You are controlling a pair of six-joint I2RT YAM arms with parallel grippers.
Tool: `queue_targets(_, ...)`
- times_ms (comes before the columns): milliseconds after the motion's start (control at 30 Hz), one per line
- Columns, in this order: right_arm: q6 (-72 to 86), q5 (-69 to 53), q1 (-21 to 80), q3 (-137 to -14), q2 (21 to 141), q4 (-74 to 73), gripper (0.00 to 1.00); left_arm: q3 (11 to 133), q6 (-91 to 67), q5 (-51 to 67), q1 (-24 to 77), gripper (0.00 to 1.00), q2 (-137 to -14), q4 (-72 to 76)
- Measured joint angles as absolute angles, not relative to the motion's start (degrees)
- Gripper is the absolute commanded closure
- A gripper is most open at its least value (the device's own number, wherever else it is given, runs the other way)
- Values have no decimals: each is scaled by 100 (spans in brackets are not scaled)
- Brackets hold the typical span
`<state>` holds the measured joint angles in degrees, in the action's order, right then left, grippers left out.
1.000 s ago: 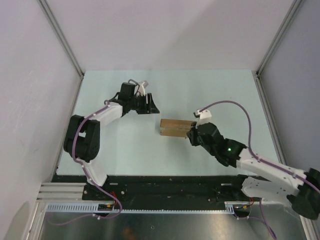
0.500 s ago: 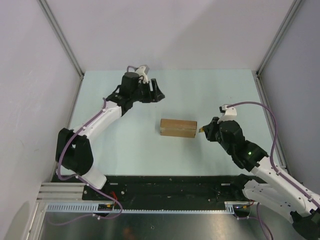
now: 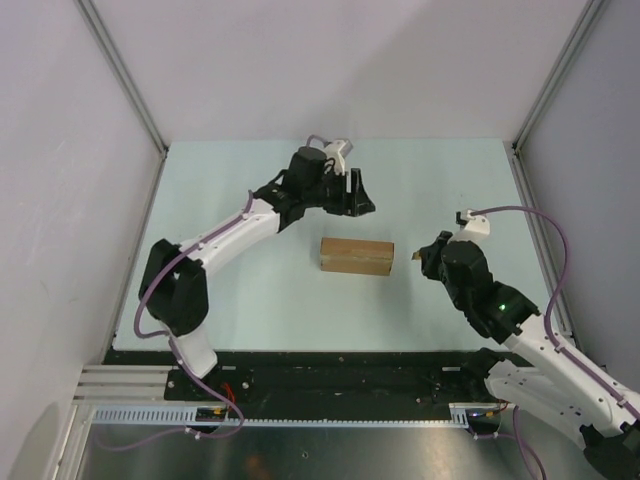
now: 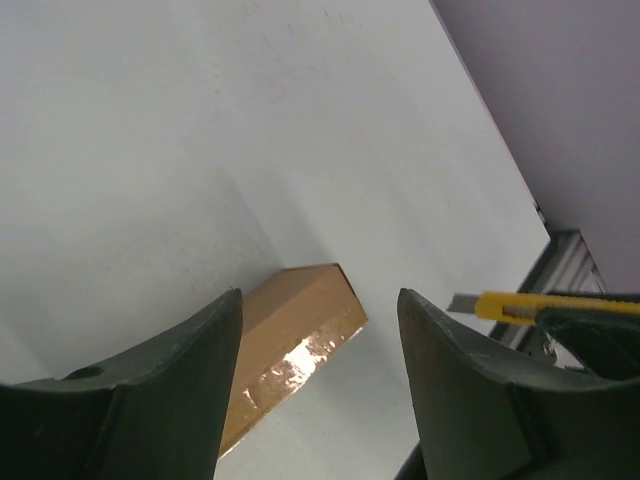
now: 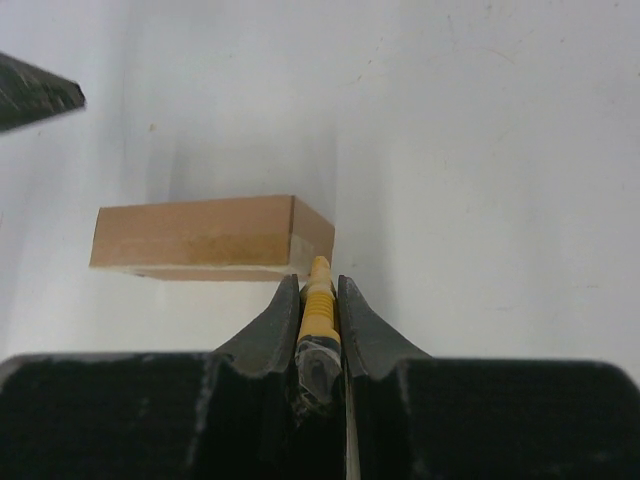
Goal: Unpack the express box
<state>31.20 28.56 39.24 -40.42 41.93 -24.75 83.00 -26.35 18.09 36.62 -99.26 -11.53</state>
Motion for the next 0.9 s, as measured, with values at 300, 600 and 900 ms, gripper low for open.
queue_targets(300,3745,3050,3848,-4095,4919,-2112,100,8333,-2445,2687,3887,42,-10353,-1216)
queue_targets(600,4213,2908,3765,-4095,5249,-1883,100,7955,-1592,1824,4569,29,-10350,-1315)
queue_targets(900,4351,2558,3647,-4095,5262,-1872,100,7811,-716,786,4558,8,-10350,-1570)
